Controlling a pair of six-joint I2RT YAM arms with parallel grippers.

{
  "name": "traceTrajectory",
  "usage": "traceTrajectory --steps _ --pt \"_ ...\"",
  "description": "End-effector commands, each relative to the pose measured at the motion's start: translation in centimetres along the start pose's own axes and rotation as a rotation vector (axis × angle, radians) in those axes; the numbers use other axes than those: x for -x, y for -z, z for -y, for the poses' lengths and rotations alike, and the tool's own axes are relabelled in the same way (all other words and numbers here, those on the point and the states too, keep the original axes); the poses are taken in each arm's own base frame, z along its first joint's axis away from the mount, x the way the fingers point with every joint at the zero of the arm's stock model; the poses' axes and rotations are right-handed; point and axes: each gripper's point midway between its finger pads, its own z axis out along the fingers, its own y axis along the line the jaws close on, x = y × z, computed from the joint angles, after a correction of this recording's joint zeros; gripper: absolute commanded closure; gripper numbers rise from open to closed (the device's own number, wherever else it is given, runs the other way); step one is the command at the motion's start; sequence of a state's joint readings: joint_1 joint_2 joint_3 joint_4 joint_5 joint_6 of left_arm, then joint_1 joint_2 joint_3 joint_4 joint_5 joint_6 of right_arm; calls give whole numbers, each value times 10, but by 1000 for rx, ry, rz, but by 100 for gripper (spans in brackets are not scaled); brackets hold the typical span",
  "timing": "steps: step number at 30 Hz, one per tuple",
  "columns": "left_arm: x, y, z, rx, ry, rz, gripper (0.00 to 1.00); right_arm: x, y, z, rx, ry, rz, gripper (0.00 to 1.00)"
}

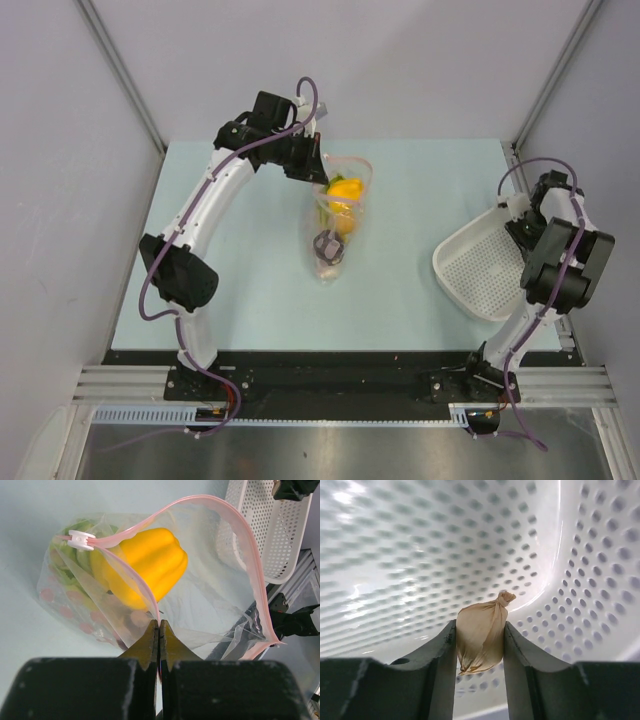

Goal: Place the food in the zip-top bag and seal the zipper
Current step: Pick up the fake food from the bin, then place the fake food in the zipper food storage bag.

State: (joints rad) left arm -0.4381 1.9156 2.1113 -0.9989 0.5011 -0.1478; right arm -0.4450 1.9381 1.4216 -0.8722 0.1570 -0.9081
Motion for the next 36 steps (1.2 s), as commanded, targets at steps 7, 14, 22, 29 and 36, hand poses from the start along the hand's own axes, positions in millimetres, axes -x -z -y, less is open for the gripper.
traceTrajectory --steps 7,14,22,29,36 --pt "8 14 9 -21 -50 35 100 176 284 -168 300 187 966 76" --pt "9 23 17 -38 -80 57 100 215 417 -278 571 328 1313 75" --pt "6 34 24 -52 -113 79 100 245 414 -356 716 437 1271 74" --pt "5 40 25 -49 -135 94 100 259 392 -389 660 511 1217 51" --pt "2 45 25 -40 -152 100 100 239 454 -365 660 453 1342 0"
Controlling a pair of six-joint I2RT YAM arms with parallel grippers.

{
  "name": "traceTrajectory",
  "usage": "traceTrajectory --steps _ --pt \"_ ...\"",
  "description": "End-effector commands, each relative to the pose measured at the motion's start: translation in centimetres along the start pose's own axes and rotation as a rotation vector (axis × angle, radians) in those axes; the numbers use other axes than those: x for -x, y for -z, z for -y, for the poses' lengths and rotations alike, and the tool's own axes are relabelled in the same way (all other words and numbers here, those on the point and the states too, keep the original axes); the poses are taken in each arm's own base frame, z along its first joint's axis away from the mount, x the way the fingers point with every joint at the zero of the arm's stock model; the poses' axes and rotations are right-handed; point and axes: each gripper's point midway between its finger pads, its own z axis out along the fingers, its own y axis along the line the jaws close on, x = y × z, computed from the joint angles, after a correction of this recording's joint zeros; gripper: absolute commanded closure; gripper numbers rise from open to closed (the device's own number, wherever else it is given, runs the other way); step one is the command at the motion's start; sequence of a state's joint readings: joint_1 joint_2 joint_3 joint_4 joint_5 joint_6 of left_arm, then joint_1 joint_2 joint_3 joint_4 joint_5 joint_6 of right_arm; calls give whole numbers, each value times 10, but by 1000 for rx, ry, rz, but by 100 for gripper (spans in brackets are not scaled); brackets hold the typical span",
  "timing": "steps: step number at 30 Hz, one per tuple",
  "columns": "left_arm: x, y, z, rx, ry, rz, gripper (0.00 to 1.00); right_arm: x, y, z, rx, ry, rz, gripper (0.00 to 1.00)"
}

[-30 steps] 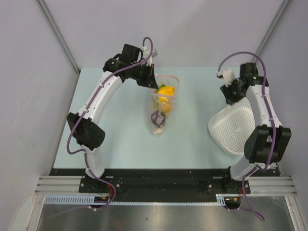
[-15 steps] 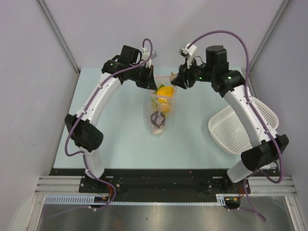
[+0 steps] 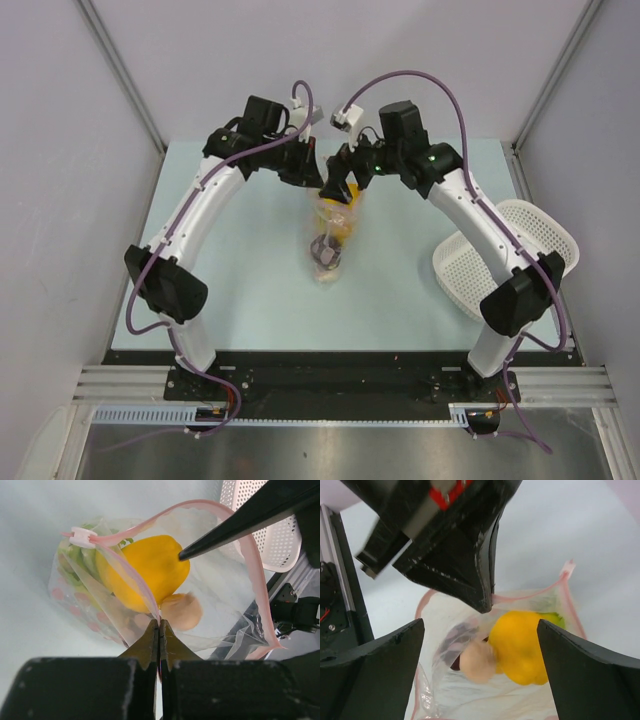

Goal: Place the food in the zip-top bag and seal the zipper
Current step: Place the fake food in the zipper food storage bag, then zip the zipper food storage bag at the center of the board.

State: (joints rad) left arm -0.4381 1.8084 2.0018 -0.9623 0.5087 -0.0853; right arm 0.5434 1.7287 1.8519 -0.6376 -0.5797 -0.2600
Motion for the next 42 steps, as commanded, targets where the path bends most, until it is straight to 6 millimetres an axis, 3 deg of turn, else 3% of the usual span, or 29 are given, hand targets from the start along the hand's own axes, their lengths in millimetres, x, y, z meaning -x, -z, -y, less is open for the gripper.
traceTrajectory --steps 1,4,6,8,14,16,19,20,23,28,29,31,33,34,38,42 --pt "11 24 16 -28 -75 71 100 72 61 7 -114 55 191 0" --pt "12 25 17 -33 -86 75 100 64 73 34 -176 -6 188 6" --pt "12 25 18 -37 -92 76 100 39 77 58 -208 -78 125 14" --pt "12 24 20 -50 -99 75 100 20 79 64 -194 -123 73 18" --pt "8 20 30 -123 -107 48 98 -28 62 45 -66 -236 -13 21" --pt "7 19 33 -130 -110 36 98 -40 55 45 -49 -290 -29 28" --pt "9 17 30 -119 -113 36 98 -45 52 35 21 -331 -33 50" --pt "9 17 31 -118 -110 35 98 -44 52 30 45 -344 -30 67" --pt "14 15 33 -130 -89 39 99 -30 58 3 149 -390 7 100" --pt "30 18 68 -290 -20 42 93 15 57 -51 251 -426 151 100" --pt "33 20 80 -322 -35 43 92 12 55 -59 256 -485 149 100" --pt "26 13 92 -376 -42 3 87 12 44 -60 220 -504 152 100" --pt "12 7 97 -398 -48 -53 84 1 35 -49 159 -563 146 100" --pt "6 7 97 -402 -49 -70 78 -4 34 -42 130 -583 142 100" --pt "-14 -3 87 -368 15 -126 60 -14 32 -35 90 -607 134 100" --pt "-8 -9 73 -281 10 -90 47 -16 32 -45 115 -568 130 100"
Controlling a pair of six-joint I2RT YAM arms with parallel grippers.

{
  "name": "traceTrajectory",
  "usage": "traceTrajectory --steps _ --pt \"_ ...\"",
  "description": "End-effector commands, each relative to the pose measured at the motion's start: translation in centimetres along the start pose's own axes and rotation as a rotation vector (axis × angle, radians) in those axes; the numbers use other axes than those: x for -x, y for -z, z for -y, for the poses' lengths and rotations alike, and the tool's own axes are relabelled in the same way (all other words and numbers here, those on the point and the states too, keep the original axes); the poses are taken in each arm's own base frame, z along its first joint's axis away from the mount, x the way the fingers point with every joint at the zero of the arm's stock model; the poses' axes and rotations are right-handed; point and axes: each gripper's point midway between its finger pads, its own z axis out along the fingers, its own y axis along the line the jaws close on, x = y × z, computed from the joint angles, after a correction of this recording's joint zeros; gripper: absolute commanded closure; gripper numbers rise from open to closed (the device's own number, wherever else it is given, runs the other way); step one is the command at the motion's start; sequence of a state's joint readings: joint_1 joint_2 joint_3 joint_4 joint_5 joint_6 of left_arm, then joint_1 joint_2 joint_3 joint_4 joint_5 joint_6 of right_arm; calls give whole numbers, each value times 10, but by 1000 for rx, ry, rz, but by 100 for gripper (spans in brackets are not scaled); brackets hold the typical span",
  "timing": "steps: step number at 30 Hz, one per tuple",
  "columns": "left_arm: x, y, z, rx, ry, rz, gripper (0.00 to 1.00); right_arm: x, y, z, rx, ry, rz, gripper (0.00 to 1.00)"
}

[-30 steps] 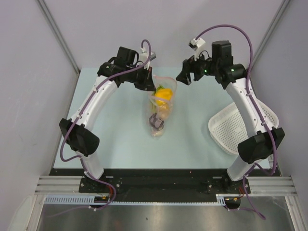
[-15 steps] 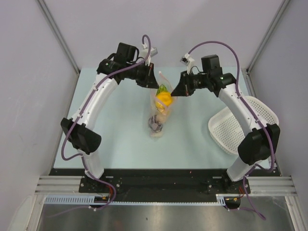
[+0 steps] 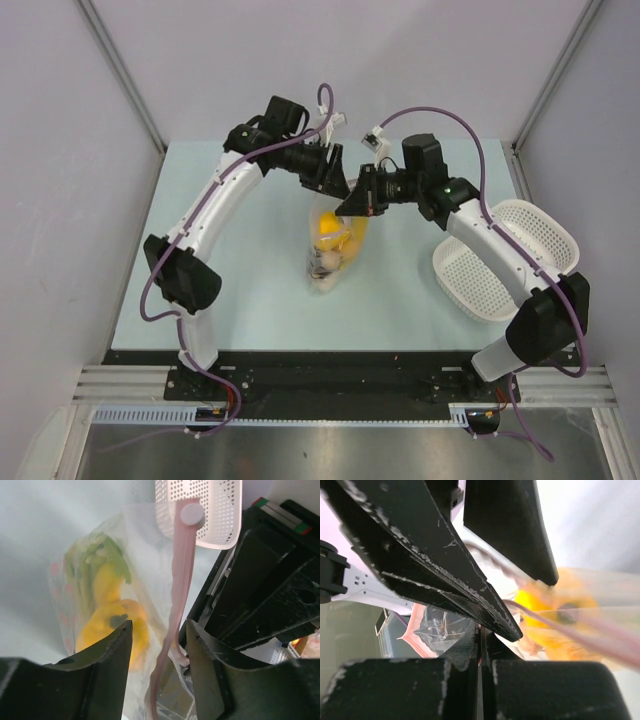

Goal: Place the food in the zip-top bag and seal the zipper
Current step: Zip the zipper food storage bag at the center of the board.

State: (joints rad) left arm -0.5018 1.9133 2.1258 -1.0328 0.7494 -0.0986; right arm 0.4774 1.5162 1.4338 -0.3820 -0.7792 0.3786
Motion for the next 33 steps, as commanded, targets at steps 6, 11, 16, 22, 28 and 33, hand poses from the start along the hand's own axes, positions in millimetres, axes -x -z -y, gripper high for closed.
traceTrajectory --steps 6,11,16,22,28,33 --pt "4 6 22 -33 9 13 38 15 3 -14 -3 112 84 100" --pt "1 -2 18 -16 7 -4 45 20 6 -20 -3 140 110 100" --pt "-4 -3 19 -11 -124 -24 85 29 16 -23 -16 194 148 90" --pt "-3 17 39 -134 -357 0 100 27 88 3 -52 347 132 23" --pt "-27 28 68 -369 -475 -27 100 -3 135 19 -208 569 53 4" --pt "-54 33 83 -476 -534 -88 100 -7 135 1 -128 766 71 4"
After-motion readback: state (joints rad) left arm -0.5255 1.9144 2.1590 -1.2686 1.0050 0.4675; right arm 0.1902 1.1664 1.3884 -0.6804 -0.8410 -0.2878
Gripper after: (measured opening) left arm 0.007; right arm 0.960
